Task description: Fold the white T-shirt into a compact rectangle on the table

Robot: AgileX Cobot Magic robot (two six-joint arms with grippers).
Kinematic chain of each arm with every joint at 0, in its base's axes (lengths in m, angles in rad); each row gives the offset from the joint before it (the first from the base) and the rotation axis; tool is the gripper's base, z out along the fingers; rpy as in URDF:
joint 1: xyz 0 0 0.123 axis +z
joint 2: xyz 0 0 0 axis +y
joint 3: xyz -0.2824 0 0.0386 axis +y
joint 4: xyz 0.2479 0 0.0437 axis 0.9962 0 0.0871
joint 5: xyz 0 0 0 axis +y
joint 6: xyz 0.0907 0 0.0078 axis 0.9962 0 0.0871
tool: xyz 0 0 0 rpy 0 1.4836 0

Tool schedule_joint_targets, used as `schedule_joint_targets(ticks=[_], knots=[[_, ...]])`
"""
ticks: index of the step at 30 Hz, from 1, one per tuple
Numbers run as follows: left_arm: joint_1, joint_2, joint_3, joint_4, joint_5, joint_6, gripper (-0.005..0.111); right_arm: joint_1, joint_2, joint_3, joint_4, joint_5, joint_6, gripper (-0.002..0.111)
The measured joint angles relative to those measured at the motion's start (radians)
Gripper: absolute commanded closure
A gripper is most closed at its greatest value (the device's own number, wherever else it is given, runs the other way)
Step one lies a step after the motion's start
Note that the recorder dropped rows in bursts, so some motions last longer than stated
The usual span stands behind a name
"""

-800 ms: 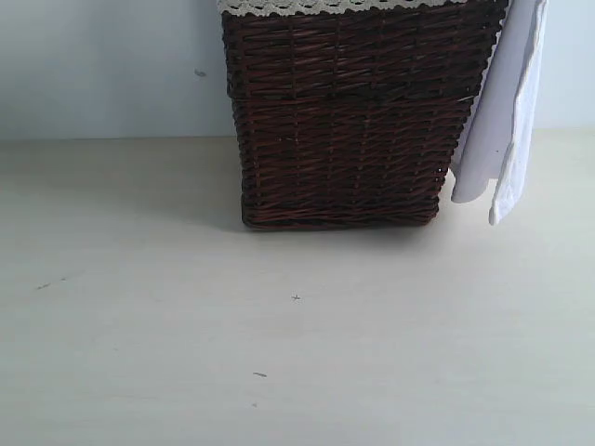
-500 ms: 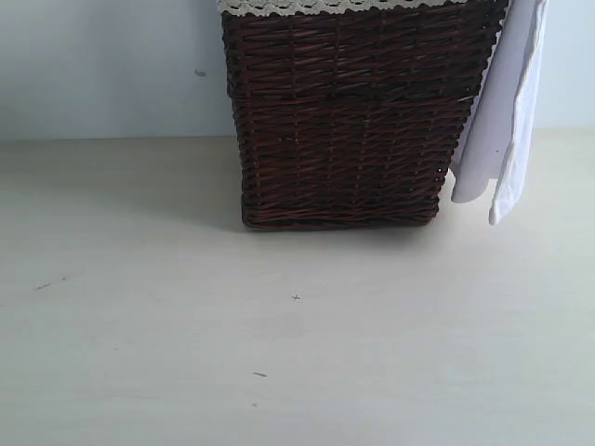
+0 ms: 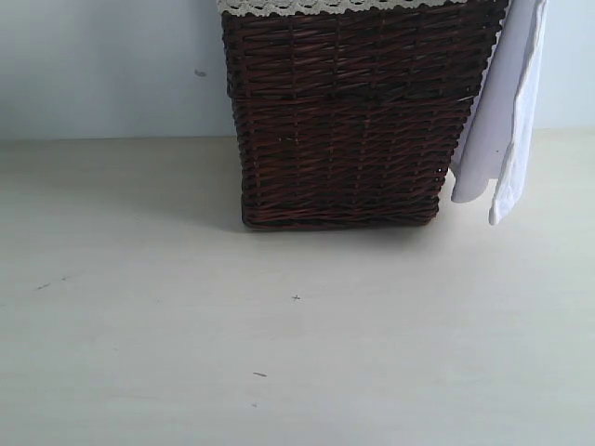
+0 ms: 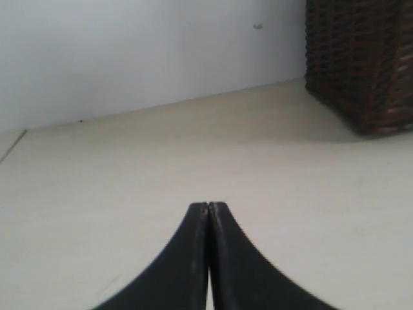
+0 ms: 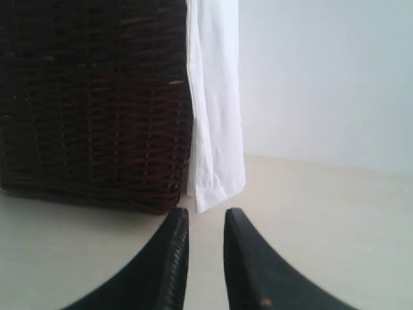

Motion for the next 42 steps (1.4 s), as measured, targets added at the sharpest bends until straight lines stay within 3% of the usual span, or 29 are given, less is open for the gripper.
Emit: schedule_joint_targets(ticks=[3,6,22,24,25,37,39,42], knots=[[0.0,0.0,0.0,-0.147,0.0,0.004,0.106,0.0,0.0,0.0,0.002,-0.039,0.0,0.086],[0.0,0.0,0.0,-0.198,0.004,0.004,0.106,0.0,0.0,0.0,0.006,-0.046,0.0,0.086],[0.0,0.0,0.0,-0.242,0.014,0.008,0.106,0.0,0.0,0.0,0.233,-0.093,0.002,0.087],[0.0,0.0,0.0,-0.242,0.014,0.008,0.106,0.0,0.0,0.0,0.249,-0.093,0.007,0.094],[0.0,0.0,0.0,-0.242,0.014,0.008,0.106,0.0,0.0,0.0,0.251,-0.093,0.014,0.109],[0.0,0.0,0.0,-0.242,0.016,0.008,0.106,0.0,0.0,0.0,0.275,-0.183,0.044,0.108],[0.0,0.0,0.0,-0.242,0.016,0.008,0.106,0.0,0.0,-0.037,0.285,-0.183,0.049,0.103],[0.0,0.0,0.0,-0.242,0.016,0.008,0.106,0.0,-0.001,-0.122,0.29,-0.183,0.054,0.082]])
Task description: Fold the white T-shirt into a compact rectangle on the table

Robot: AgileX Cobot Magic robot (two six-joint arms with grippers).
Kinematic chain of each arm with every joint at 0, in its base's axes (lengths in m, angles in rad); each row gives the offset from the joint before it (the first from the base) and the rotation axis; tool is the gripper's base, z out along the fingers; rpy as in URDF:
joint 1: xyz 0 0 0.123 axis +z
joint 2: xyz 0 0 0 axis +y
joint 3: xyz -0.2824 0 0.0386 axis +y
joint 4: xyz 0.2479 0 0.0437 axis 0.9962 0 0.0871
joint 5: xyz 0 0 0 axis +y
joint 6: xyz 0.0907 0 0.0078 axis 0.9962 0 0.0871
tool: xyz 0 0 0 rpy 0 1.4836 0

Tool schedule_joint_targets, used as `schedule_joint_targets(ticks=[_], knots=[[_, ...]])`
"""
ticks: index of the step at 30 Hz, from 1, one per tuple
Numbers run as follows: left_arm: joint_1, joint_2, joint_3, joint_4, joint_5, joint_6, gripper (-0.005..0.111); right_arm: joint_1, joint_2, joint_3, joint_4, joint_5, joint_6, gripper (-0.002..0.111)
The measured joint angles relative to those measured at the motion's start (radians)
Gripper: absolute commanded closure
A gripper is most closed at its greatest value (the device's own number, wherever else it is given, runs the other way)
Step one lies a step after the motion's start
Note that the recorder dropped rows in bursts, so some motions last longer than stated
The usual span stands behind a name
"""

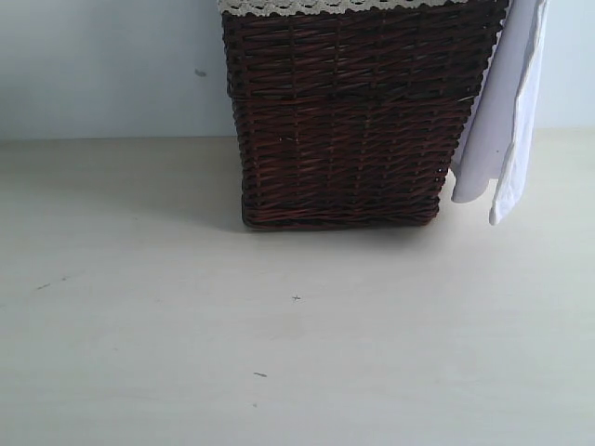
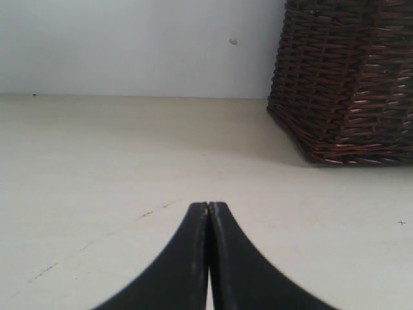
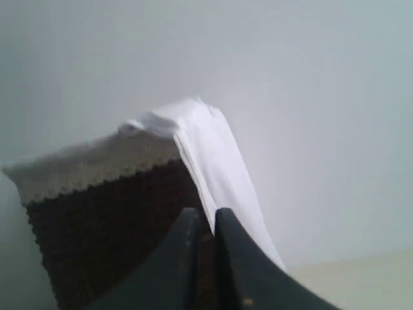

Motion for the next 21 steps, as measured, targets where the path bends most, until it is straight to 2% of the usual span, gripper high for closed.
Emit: schedule_joint_targets(ticks=[4,7,13,18,21], knots=[[0.0,0.0,0.0,0.0,0.0,0.0,0.106,0.0,0.019,-0.124,0.002,0.0,0.001,0.051],[0.0,0.0,0.0,0.0,0.0,0.0,0.106,0.0,0.107,-0.226,0.002,0.014,-0.003,0.042],[0.0,0.0,0.0,0.0,0.0,0.0,0.106,0.0,0.404,-0.511,0.002,0.177,-0.098,0.04],[0.0,0.0,0.0,0.0,0.0,0.0,0.106,0.0,0.848,-0.882,-0.011,0.402,-0.153,0.04],[0.0,0.0,0.0,0.0,0.0,0.0,0.106,0.0,1.034,-1.02,-0.03,0.528,-0.173,0.04]])
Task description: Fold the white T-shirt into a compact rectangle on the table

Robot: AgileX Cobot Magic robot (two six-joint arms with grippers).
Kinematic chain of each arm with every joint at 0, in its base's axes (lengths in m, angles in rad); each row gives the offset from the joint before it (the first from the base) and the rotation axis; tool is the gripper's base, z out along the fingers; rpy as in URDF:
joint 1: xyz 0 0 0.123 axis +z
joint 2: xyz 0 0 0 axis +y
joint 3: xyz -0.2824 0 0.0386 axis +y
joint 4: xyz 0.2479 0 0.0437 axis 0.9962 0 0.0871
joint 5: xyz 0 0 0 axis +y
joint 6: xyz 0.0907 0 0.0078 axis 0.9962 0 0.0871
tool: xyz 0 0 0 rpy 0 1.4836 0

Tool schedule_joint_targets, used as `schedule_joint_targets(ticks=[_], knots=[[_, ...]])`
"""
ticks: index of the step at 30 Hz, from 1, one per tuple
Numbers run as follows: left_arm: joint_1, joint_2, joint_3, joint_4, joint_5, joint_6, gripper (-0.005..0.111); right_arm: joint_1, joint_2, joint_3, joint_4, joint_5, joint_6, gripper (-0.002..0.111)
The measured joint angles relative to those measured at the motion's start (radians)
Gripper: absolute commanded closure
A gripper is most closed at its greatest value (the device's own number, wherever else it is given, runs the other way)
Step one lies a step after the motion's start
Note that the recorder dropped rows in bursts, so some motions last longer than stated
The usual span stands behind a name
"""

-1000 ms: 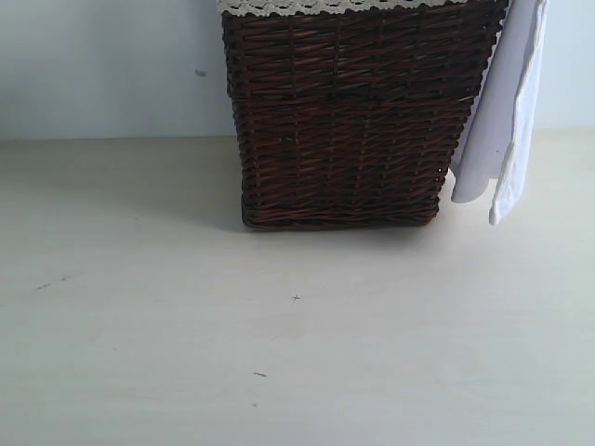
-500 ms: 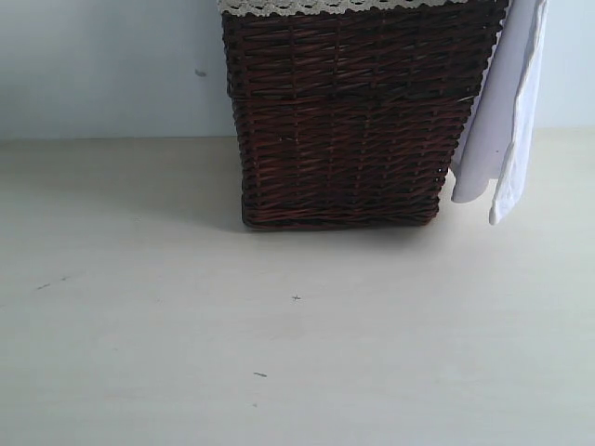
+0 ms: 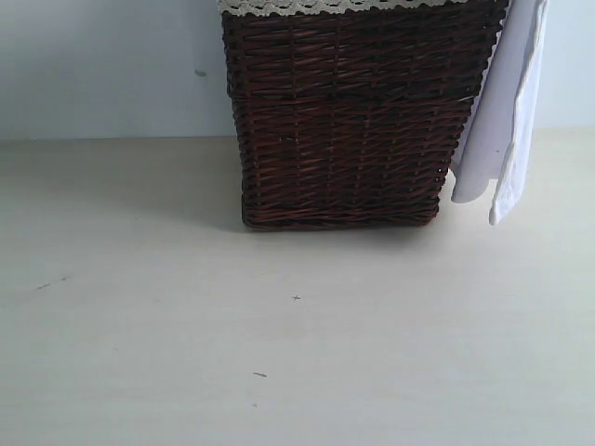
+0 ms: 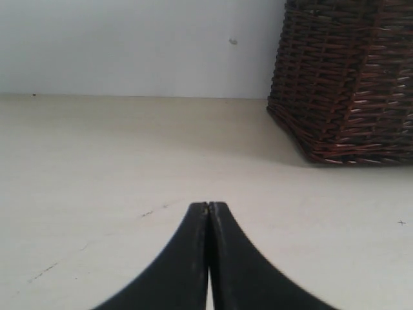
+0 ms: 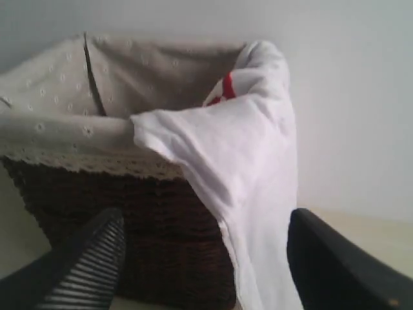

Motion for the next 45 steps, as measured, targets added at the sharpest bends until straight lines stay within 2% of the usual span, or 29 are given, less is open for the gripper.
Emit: schedule_joint_targets(ticks=[2,5,8,14,17,22,27,29,31,34,35,37,41,45], knots=[[0.0,0.0,0.0,0.0,0.0,0.0,0.106,0.0,0.139,-0.068,-0.005,0.082,-0.065,0.04],[0.0,0.0,0.0,0.0,0.0,0.0,0.106,0.0,0.237,-0.086,-0.046,0.097,-0.136,0.04],[0.0,0.0,0.0,0.0,0.0,0.0,0.106,0.0,0.279,-0.088,-0.181,0.068,-0.154,0.04],[0.0,0.0,0.0,0.0,0.0,0.0,0.106,0.0,0.318,-0.091,-0.228,-0.014,-0.15,0.04],[0.0,0.0,0.0,0.0,0.0,0.0,0.106,0.0,0.361,-0.091,-0.259,-0.047,-0.128,0.041],[0.0,0.0,0.0,0.0,0.0,0.0,0.106,0.0,0.379,-0.091,-0.422,-0.116,-0.016,0.041],[0.0,0.0,0.0,0.0,0.0,0.0,0.106,0.0,0.39,-0.091,-0.483,-0.2,0.031,0.047],[0.0,0.0,0.0,0.0,0.0,0.0,0.106,0.0,0.405,-0.091,-0.485,-0.217,0.033,0.051],[0.0,0.0,0.0,0.0,0.0,0.0,0.106,0.0,0.426,-0.091,-0.487,-0.223,0.038,0.06],[0.0,0.0,0.0,0.0,0.0,0.0,0.106,0.0,0.446,-0.091,-0.487,-0.219,0.042,0.084],[0.0,0.0,0.0,0.0,0.0,0.0,0.106,0.0,0.448,-0.091,-0.487,-0.217,0.042,0.096],[0.0,0.0,0.0,0.0,0.0,0.0,0.106,0.0,0.448,-0.091,-0.487,-0.215,0.043,0.108],[0.0,0.0,0.0,0.0,0.0,0.0,0.106,0.0,0.417,-0.091,-0.491,-0.242,0.018,0.108],[0.0,0.0,0.0,0.0,0.0,0.0,0.106,0.0,0.356,-0.091,-0.507,-0.342,0.012,0.108]])
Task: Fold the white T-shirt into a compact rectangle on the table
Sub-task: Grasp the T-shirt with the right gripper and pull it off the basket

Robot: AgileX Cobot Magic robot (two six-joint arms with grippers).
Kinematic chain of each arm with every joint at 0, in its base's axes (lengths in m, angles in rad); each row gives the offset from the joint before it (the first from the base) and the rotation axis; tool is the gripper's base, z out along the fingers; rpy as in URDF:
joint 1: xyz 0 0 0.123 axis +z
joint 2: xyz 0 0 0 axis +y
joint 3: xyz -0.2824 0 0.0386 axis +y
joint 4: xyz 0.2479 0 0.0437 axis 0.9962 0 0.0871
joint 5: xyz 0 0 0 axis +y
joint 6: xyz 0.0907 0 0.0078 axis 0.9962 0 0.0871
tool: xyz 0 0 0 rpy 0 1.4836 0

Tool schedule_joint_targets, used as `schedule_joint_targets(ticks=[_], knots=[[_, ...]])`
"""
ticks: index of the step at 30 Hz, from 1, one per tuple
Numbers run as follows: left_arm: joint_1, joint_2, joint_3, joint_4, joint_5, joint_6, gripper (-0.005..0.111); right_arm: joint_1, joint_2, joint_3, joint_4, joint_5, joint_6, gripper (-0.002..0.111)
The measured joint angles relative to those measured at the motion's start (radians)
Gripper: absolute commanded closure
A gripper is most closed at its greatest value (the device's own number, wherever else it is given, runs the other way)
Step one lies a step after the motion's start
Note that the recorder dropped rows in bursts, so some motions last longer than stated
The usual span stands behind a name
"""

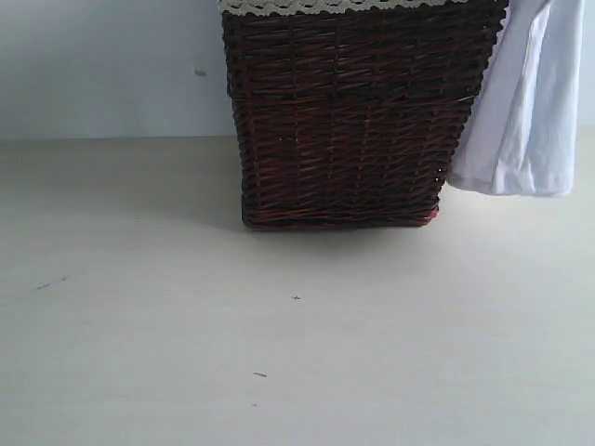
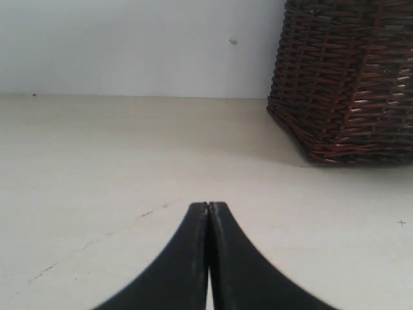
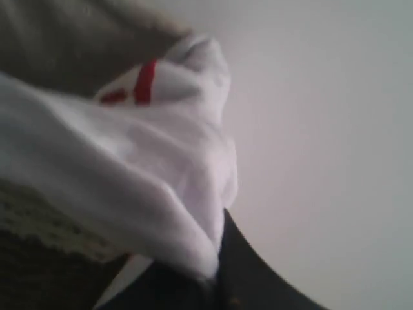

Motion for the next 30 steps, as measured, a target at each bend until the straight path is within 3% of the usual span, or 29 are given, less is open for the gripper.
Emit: schedule_joint_targets(ticks=[6,17,25,30], knots=[[0.0,0.0,0.0,0.0,0.0,0.0,0.106,0.0,-0.065,-0.122,-0.01,-0.043,0.0,0.108],[0.0,0.0,0.0,0.0,0.0,0.0,0.106,0.0,-0.008,-0.618,-0.01,-0.025,0.102,0.108],[0.0,0.0,0.0,0.0,0.0,0.0,0.106,0.0,0.035,-1.033,-0.01,0.193,0.147,0.108],[0.0,0.0,0.0,0.0,0.0,0.0,0.106,0.0,-0.006,-1.12,-0.012,0.338,0.185,0.108]])
